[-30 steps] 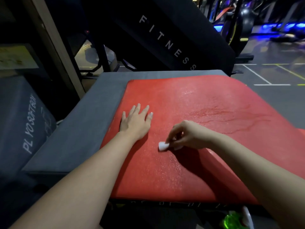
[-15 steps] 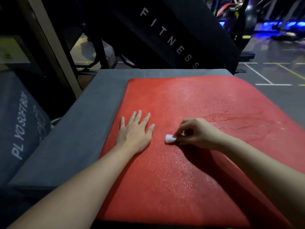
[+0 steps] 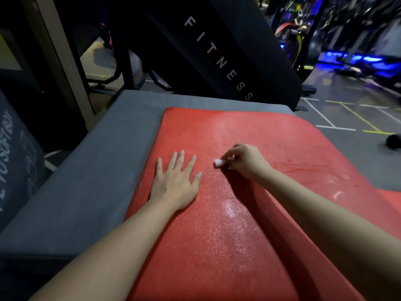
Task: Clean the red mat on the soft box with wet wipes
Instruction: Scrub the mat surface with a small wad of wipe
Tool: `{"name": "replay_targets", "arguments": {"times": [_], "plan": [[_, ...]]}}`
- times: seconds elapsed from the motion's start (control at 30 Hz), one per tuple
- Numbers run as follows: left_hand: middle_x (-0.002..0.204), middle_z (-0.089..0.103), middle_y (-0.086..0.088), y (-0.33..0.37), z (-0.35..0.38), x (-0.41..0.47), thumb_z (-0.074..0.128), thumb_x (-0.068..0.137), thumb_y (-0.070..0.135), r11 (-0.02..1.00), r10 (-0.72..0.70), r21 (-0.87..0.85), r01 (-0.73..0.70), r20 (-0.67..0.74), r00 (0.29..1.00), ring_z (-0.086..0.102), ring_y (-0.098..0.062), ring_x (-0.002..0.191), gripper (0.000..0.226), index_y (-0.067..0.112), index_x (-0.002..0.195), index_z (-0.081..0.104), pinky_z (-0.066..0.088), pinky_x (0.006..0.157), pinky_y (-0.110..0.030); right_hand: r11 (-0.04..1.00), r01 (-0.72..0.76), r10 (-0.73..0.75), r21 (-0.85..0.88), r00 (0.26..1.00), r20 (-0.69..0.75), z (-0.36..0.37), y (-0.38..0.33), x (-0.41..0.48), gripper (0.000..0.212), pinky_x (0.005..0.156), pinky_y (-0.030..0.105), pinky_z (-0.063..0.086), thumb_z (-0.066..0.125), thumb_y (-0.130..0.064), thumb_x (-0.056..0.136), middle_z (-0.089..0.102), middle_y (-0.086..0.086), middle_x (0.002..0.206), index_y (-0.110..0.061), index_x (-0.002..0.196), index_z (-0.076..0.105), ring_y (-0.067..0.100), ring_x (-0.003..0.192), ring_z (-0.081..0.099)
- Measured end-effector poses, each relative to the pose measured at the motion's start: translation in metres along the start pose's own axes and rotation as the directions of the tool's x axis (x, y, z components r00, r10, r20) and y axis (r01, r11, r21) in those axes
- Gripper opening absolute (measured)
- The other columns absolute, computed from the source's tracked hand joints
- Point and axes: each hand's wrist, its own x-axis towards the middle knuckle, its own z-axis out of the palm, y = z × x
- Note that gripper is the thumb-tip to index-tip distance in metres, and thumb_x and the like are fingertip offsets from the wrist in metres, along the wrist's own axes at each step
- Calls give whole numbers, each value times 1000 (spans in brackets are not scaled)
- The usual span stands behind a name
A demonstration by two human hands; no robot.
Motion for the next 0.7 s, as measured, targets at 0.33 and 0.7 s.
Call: {"name": "replay_targets", "arguments": {"times": [0.33, 0.7], "plan": [[171, -6, -2, -1, 2, -1, 11, 103, 59, 1000, 8, -19, -8, -33, 999, -11, -18, 157, 65, 35, 163, 2, -6, 125, -57, 993, 64, -62, -95, 998, 25, 4, 5, 29, 22, 68, 22, 41, 83, -12, 72, 69, 2, 90, -15, 94, 79, 17, 79, 62], [170, -12, 0, 0, 6, 1, -2, 94, 61, 1000, 0, -12, -1, -32, 999, -16, -16, 156, 71, 38, 161, -5, -10, 124, -55, 986, -118, 124, -114, 991, 41, 11, 12, 80, 13, 62, 30, 46, 77, -22, 78, 74, 11, 81, -12, 87, 78, 25, 75, 67]]}}
